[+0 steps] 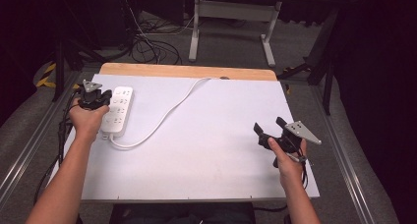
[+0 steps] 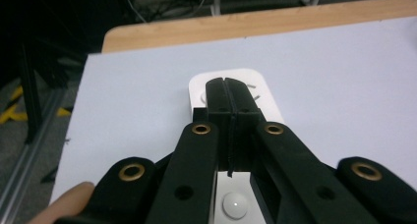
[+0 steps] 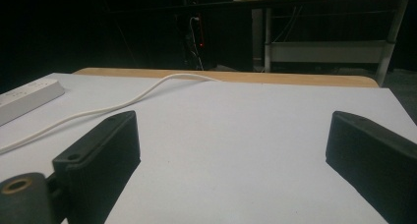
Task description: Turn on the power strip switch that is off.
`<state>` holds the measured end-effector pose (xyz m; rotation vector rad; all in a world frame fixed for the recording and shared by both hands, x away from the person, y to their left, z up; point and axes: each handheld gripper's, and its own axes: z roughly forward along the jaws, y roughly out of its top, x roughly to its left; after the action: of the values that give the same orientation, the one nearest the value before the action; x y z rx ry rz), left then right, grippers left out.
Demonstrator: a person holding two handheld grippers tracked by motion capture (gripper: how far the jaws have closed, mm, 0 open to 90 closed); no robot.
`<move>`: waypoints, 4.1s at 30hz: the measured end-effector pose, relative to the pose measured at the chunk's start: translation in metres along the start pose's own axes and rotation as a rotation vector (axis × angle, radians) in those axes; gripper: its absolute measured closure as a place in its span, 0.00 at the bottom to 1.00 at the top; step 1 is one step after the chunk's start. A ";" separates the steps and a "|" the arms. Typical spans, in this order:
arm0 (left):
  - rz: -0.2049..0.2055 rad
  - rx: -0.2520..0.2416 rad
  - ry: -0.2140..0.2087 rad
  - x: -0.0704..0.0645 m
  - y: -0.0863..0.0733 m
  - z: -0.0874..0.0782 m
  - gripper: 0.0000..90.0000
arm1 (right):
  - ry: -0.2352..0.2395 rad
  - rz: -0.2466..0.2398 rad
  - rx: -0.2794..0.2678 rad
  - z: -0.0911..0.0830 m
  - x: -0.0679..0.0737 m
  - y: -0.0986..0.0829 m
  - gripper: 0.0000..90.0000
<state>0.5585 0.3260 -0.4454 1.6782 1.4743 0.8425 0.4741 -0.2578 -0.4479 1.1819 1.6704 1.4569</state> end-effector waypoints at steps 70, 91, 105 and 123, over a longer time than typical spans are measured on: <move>0.044 0.343 0.053 -0.013 0.019 0.040 1.00 | 0.009 0.008 -0.004 -0.001 0.003 0.001 0.08; 0.068 0.394 0.016 -0.005 0.024 0.037 1.00 | 0.003 0.023 -0.006 -0.002 0.002 0.001 0.09; 0.032 0.381 -0.004 -0.001 0.023 0.035 1.00 | 0.008 0.017 -0.003 0.000 0.003 0.001 0.09; -0.036 0.294 -0.009 0.008 0.011 0.027 1.00 | 0.003 0.023 -0.010 -0.001 0.002 0.002 0.09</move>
<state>0.5882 0.3299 -0.4499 1.8575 1.6812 0.6205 0.4728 -0.2568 -0.4460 1.1979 1.6542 1.4805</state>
